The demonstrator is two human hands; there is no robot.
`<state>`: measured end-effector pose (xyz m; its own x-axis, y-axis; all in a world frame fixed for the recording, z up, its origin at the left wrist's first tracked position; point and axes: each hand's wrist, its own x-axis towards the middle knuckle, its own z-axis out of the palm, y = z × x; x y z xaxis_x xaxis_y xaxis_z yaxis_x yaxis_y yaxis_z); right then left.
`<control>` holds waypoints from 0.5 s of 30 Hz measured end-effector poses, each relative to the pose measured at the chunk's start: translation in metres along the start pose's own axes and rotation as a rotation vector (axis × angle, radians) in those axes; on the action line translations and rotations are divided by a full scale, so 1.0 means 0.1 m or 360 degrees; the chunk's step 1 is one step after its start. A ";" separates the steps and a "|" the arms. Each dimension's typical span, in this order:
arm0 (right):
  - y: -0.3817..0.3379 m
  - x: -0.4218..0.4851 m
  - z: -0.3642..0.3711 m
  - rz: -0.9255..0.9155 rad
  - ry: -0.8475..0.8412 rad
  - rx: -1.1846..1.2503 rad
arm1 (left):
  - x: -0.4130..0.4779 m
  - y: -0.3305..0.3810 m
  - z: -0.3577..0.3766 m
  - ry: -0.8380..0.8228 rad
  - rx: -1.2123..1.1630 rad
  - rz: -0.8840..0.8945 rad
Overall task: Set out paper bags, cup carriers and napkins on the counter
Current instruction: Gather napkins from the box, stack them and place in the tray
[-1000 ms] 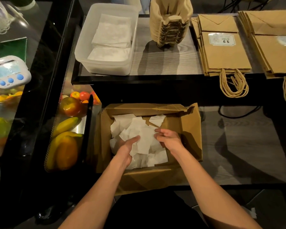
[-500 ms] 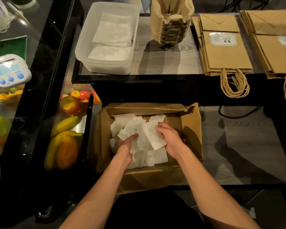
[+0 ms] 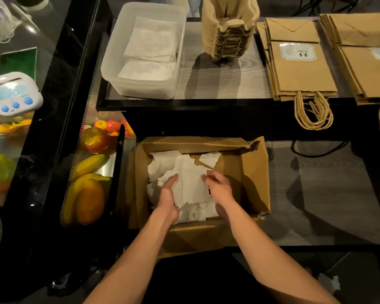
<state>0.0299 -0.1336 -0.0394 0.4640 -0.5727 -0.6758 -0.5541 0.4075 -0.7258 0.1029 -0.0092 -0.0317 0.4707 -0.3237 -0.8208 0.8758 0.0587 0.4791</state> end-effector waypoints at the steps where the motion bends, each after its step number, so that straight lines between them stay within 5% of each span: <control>1: 0.00 0.01 -0.02 -0.0010 0.0002 0.0015 | -0.01 0.01 0.00 0.0002 -0.0001 -0.0011; 9: -0.01 0.03 -0.04 -0.0123 -0.0180 -0.0228 | 0.02 0.04 -0.02 -0.0014 0.0111 -0.0015; 15: -0.03 0.09 -0.10 -0.0153 0.0008 -0.0030 | 0.10 0.04 -0.11 0.0005 0.0050 0.0034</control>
<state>0.0282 -0.1470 -0.0420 0.5123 -0.6121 -0.6024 -0.5202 0.3370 -0.7848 0.1119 -0.0021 -0.0413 0.4898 -0.3199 -0.8110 0.8616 0.0357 0.5063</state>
